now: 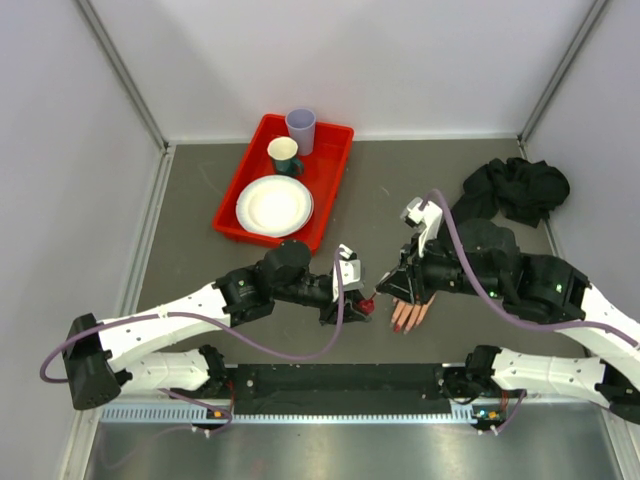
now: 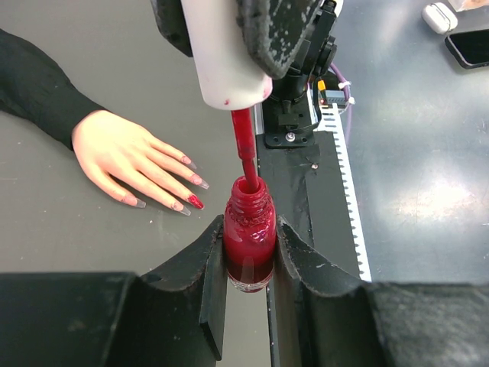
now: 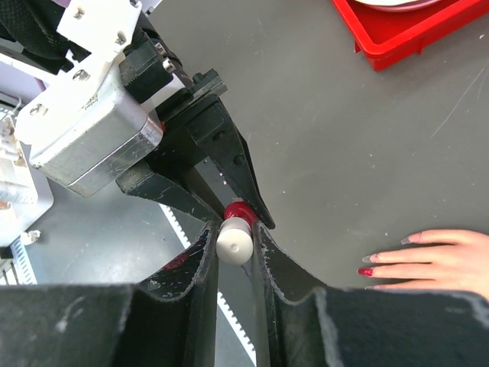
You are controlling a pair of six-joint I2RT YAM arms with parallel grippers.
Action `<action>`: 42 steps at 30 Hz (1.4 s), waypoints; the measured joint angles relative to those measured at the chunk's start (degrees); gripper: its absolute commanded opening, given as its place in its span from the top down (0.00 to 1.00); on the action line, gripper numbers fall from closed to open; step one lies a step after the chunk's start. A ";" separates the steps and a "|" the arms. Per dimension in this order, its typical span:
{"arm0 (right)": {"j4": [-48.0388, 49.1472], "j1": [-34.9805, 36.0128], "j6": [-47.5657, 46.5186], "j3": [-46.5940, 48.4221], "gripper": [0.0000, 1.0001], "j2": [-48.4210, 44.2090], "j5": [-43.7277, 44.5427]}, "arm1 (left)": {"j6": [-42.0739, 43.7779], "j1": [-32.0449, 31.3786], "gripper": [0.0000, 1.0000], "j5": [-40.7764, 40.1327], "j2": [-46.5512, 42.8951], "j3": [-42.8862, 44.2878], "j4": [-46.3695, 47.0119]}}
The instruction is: Paint the nails
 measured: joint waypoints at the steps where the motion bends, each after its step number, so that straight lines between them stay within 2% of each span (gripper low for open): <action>1: 0.00 0.00 0.00 0.00 1.00 -0.04 0.00 | 0.00 0.00 1.00 -0.02 0.00 0.00 0.00; 20: 0.13 0.00 0.00 -0.96 1.00 -0.02 0.07 | 0.00 0.00 1.00 -0.28 -0.13 0.00 0.00; 42: 5.42 0.00 1.14 -7.91 1.00 1.03 -1.73 | -0.07 0.00 1.00 -3.39 -0.50 0.00 -0.70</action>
